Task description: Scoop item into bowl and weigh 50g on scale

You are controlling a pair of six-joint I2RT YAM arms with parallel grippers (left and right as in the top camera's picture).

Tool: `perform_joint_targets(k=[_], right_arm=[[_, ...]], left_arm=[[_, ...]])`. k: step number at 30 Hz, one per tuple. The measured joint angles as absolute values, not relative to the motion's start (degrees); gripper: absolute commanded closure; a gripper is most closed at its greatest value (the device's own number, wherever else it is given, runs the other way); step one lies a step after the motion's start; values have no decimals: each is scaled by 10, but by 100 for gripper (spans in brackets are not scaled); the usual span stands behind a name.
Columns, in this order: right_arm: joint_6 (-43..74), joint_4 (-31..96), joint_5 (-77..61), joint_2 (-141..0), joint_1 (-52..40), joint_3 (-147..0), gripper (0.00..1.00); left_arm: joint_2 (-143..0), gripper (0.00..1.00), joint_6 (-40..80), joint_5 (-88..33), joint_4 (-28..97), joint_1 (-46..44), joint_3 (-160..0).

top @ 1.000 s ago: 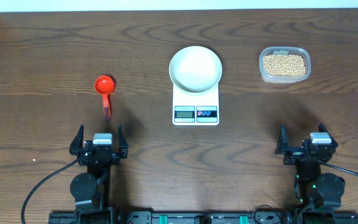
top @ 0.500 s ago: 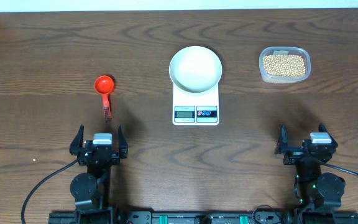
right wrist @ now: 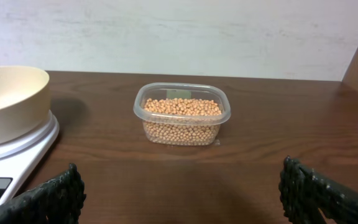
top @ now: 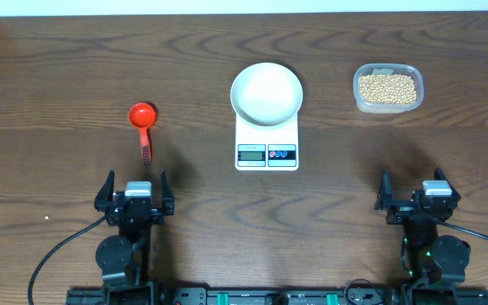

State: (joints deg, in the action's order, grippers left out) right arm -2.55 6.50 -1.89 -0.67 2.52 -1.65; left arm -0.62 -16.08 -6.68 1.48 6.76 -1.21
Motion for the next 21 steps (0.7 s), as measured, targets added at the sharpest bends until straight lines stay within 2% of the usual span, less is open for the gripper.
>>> perform_joint_targets(k=[10, 21], right_arm=[[-25, 65, -19, -7, 25, -17, 1], [-25, 65, -19, -7, 25, -17, 1]], left_arm=[[-37, 2, -152, -58, 29, 68, -25], [-259, 2, -135, -57, -69, 68, -112]])
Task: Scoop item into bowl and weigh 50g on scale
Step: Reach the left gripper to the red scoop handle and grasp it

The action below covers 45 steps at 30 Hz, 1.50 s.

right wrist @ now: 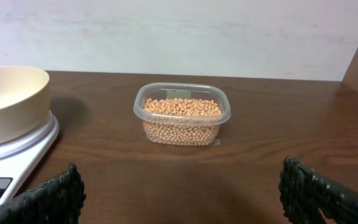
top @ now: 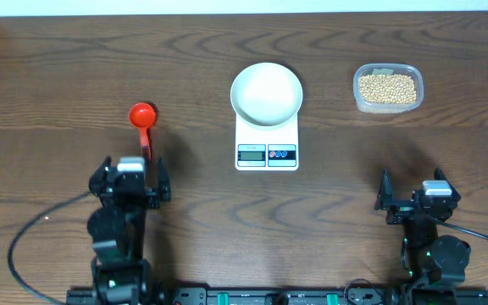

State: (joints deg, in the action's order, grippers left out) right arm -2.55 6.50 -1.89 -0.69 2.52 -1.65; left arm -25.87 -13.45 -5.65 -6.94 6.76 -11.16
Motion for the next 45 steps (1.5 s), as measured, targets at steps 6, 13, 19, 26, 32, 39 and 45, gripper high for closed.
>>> perform_joint_targets(k=[6, 13, 19, 26, 32, 39, 45], right_arm=[[-25, 65, -19, -7, 25, -17, 1], [-25, 65, -19, -7, 25, -17, 1], [-25, 65, -19, -7, 25, -16, 1], [-25, 65, -19, -7, 25, -16, 1], [-25, 65, -19, -7, 25, -16, 1], [-25, 65, -19, -7, 25, -16, 1], [-25, 65, -19, -7, 25, -16, 1]], left_arm=[[-418, 2, -128, -57, -64, 68, -227], [-612, 2, -112, -78, 47, 76, -411], [-785, 2, -88, -146, 220, 126, -625], [-945, 2, -75, -236, 305, 177, -772], [-1016, 18, -80, -258, 311, 177, -772], [-1093, 19, -88, -174, 295, 177, -772], [-1137, 20, -86, -129, 260, 177, -772]])
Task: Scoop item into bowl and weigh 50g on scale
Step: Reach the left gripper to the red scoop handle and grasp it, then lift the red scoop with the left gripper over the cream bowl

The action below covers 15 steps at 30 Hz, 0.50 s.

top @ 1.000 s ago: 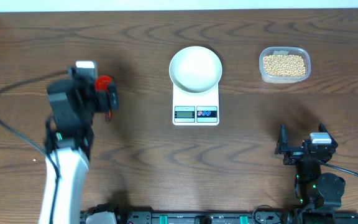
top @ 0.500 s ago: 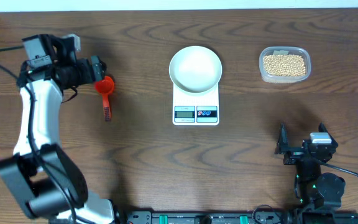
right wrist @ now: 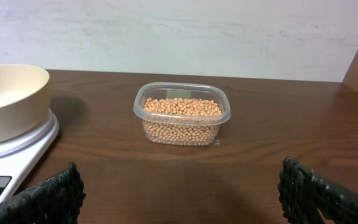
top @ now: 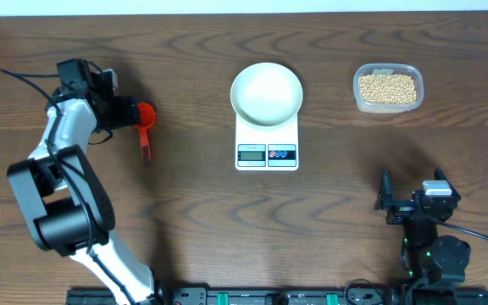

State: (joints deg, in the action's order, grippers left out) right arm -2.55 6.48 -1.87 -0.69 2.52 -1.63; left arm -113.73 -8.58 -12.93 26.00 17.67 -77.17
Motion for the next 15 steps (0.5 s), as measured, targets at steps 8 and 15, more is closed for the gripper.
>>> perform_joint_targets(k=[8, 15], right_arm=[[-25, 65, -19, -7, 25, -17, 1], [-25, 65, -19, -7, 25, -16, 1]], left_arm=[[-1179, 49, -77, -114, 233, 167, -772], [-1183, 85, -64, -114, 218, 159, -772]])
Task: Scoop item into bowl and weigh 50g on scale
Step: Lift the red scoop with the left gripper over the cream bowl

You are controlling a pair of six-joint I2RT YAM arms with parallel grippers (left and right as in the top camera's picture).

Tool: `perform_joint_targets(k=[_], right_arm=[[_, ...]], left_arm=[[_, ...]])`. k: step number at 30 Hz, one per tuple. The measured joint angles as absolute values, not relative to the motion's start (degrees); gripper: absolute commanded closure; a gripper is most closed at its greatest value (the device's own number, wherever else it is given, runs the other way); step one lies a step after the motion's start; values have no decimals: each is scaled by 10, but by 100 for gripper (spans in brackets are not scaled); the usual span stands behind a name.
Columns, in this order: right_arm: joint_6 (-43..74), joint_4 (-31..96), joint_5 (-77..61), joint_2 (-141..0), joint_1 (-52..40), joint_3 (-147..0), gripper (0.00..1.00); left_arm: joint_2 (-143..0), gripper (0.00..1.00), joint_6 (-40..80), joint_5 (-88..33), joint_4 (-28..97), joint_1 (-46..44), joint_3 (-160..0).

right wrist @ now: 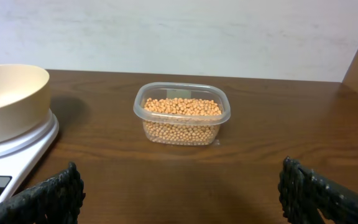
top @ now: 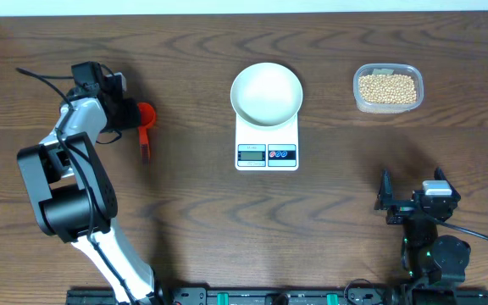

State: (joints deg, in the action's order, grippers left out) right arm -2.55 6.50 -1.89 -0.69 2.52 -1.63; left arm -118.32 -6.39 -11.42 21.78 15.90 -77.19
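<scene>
A red scoop [top: 146,119] lies left of the white scale [top: 266,145], its round end far and its handle pointing toward me. My left gripper [top: 128,113] reaches from the left and overlaps the left edge of the scoop's round end; its finger spread is hidden from above. The cream bowl [top: 266,91] sits empty on the scale [right wrist: 17,146]. A clear tub of soybeans [top: 387,88] stands at the far right, also seen as the tub [right wrist: 181,115] ahead of my right gripper [right wrist: 179,196]. My right gripper [top: 414,203] is open and empty at the near right.
The scale's display and buttons [top: 266,153] face the near edge. The left arm [top: 62,161] stretches along the table's left side. The bowl [right wrist: 8,99] sits left of the right gripper's line to the tub.
My left gripper has shifted a little to the right and now overlaps the scoop's round end, where before it stood just beside it. The scoop, bowl, tub and right arm have not moved.
Both grippers first rested open at the near edge. The left one then stood just behind the scoop's handle. Later the left arm was stretched to the far left with its gripper beside the scoop's round end, and now it touches that end. The right arm stayed put.
</scene>
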Motion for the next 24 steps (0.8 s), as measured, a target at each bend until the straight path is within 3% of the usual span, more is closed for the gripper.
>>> perform_joint_targets(k=[1, 10, 24], right_arm=[[-25, 65, -19, -7, 25, -16, 1], [-25, 65, -19, -7, 25, -16, 1], [-25, 65, -19, -7, 25, -16, 1]], left_arm=[[-1184, 92, -59, -114, 216, 159, -772], [-1178, 93, 57, -114, 192, 159, -772], [-950, 93, 461, -226, 249, 158, -774]])
